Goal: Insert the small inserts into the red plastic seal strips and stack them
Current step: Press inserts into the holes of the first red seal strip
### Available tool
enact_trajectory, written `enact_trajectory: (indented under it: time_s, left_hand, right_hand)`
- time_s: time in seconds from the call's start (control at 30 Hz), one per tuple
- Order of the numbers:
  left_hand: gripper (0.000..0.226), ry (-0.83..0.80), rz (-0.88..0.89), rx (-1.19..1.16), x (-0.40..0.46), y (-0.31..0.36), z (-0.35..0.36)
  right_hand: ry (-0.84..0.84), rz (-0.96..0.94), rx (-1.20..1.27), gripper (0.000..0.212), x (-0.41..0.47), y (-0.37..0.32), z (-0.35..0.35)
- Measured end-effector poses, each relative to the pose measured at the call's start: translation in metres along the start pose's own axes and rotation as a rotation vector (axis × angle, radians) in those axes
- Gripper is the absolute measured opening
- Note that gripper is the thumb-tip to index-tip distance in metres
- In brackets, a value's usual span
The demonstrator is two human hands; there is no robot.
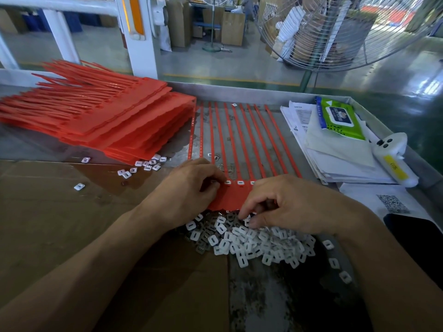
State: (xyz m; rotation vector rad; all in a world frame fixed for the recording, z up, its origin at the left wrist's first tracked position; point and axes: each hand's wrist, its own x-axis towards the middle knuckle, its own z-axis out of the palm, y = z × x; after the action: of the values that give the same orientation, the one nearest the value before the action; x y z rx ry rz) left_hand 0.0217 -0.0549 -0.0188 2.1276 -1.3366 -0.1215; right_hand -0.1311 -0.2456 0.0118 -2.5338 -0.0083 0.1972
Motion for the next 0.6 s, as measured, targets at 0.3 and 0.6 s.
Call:
enact_trajectory:
  time_s: [0.3, 0.6]
  left_hand:
    - [0.023, -0.001, 0.010, 0.004, 0.001, -0.002, 0.001]
    - [0.024, -0.027, 0.003, 0.013, 0.000, -0.004, 0.001]
  right_hand:
    - [0.103, 0.021, 0.078, 0.005, 0.000, -0.001, 0.000]
    - [0.656, 0.223, 0.373, 0.014, 0.003, 0.022, -0.007]
